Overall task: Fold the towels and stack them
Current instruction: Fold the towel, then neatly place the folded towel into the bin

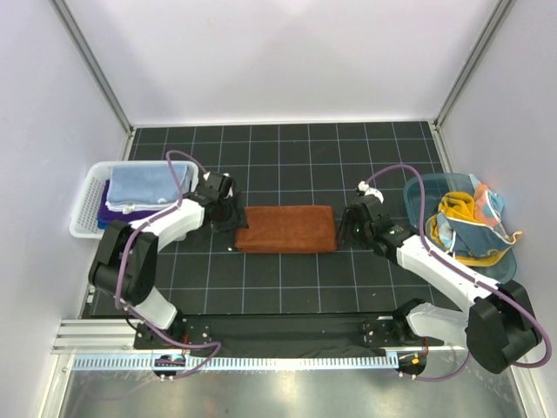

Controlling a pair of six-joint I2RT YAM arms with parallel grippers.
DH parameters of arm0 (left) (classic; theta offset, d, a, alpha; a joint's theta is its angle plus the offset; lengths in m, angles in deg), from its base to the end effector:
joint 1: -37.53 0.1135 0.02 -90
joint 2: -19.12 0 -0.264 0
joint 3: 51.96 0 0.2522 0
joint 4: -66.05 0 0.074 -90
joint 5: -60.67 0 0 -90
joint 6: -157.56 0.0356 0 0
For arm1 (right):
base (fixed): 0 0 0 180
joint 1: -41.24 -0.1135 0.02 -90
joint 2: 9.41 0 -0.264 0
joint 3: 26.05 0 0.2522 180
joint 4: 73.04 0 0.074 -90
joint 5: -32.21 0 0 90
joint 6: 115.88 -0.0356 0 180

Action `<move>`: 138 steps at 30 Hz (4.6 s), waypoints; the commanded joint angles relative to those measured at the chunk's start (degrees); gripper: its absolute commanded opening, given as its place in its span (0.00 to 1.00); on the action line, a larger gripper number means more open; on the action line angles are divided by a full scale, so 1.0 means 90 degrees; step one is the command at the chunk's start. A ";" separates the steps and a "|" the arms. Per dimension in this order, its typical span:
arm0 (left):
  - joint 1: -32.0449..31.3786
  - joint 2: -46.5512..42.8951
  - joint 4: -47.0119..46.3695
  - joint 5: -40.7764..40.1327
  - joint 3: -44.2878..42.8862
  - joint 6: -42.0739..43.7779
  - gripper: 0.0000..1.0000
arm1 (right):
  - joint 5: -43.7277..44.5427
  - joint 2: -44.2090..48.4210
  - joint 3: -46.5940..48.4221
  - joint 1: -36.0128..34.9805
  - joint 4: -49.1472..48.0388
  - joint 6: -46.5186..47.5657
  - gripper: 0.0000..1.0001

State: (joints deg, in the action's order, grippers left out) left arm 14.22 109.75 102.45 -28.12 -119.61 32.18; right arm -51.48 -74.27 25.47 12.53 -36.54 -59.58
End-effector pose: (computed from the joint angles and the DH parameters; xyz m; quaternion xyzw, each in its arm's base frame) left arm 0.2852 -0.1237 0.1847 -0.0986 0.9594 -0.1383 0.2252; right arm 0.1982 0.1041 0.2107 0.0597 0.9361 0.1334 0.3200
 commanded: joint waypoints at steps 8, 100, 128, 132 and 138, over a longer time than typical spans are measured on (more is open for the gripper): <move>0.0129 0.0516 -0.0678 0.0871 0.0235 -0.0151 0.61 | 0.0022 0.0185 0.0229 -0.0003 0.0052 0.0267 0.45; 0.3107 0.0057 0.0571 -0.4744 -0.3729 0.3726 0.00 | -0.1316 -0.1426 0.2054 -0.0414 -0.0213 0.0589 0.35; 0.3781 0.0652 0.1010 -0.4188 -0.4208 0.3023 0.00 | -0.1140 -0.1358 0.2104 -0.0560 -0.0056 0.0726 0.35; 0.3908 0.0770 0.1127 -0.4207 -0.4227 0.2721 0.00 | -0.1150 -0.1368 0.2055 -0.0570 -0.0115 0.0726 0.34; 0.4152 0.0936 0.1420 -0.3993 -0.4364 0.2193 0.38 | -0.1169 -0.1368 0.2006 -0.0570 -0.0173 0.0775 0.35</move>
State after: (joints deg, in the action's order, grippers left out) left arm 50.46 117.92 114.53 -65.05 -155.79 56.01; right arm -62.63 -87.16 42.69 7.86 -36.80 -53.76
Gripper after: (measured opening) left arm 0.327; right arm 0.347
